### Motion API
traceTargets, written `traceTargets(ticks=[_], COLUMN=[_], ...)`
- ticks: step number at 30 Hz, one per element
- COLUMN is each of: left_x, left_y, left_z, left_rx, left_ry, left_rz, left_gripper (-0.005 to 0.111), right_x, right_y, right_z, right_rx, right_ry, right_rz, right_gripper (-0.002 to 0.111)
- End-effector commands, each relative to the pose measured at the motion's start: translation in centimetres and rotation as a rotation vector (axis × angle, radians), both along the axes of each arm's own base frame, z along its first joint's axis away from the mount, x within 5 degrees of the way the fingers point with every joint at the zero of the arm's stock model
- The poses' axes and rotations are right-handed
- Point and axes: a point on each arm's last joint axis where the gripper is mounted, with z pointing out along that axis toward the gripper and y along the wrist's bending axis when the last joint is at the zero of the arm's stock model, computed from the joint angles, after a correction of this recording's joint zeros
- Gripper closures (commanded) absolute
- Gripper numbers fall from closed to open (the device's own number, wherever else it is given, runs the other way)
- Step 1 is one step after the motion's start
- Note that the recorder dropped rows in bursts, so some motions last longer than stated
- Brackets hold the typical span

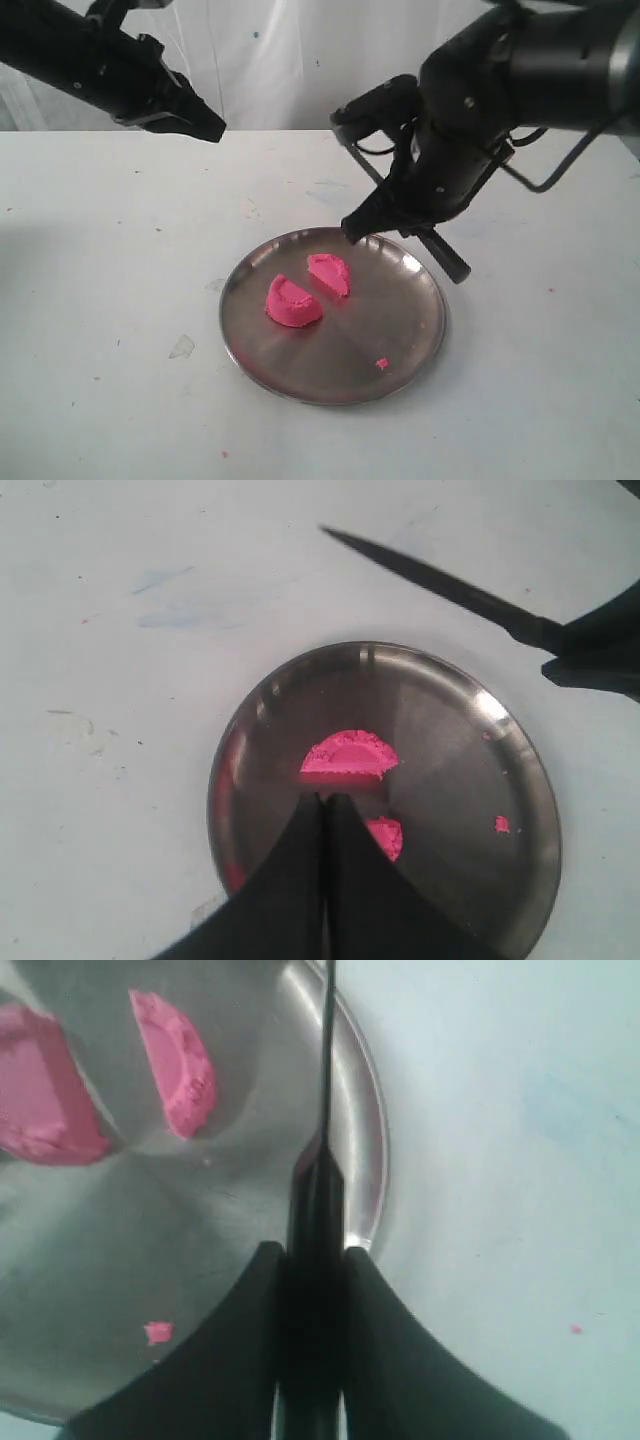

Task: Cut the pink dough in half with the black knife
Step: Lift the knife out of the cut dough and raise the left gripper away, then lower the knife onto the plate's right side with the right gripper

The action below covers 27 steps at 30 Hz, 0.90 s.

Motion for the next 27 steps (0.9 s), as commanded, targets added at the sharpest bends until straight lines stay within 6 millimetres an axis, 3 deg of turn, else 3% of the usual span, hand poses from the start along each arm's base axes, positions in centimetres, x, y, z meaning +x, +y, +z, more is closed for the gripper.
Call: traceTargets(ticks=[1,4,7,12,18,21,27], left_x=[-2.9,-4.6,-6.3,-9.8,-14.0,-16.6,-18.5], left_y=[0.6,0.9,1.3,1.9,2.7,3.1,3.3], left_z=[1.1,1.0,0.9,1.4,1.7,1.2,0.1], left_rx=[-0.007,-0.015,-0.027,-0.06,-0.105,-0.111,-0.147], left_ry=[-0.023,-0.036,-0.05,-0.095,-0.179,-0.204,-0.191], left_rz=[0.036,0.071,0.104,0.139,0.2,0.206,0.22], left_gripper=[0.107,0.107,0.107,0.107,0.107,0.107,0.107], right_x=[-0.2,-0.3,-0.6,-2.0,-4.4,-6.2,-7.5], right_y=[-2.1,-3.5,-4.8,-6.1,-6.2,-7.0,-7.8], right_z=[3.0,4.0,3.8,1.6,-1.3,-5.0,-7.7], right_rx=[0.222,0.395,0.552,0.788,0.977,1.017,1.008], right_ry=[-0.001,0.04,0.087,0.136,0.148,0.177,0.182], right_rz=[-0.033,-0.069,-0.091,-0.129,-0.241,-0.38,-0.5], right_gripper=[0.108,0.108,0.108,0.108,0.108,0.108,0.108])
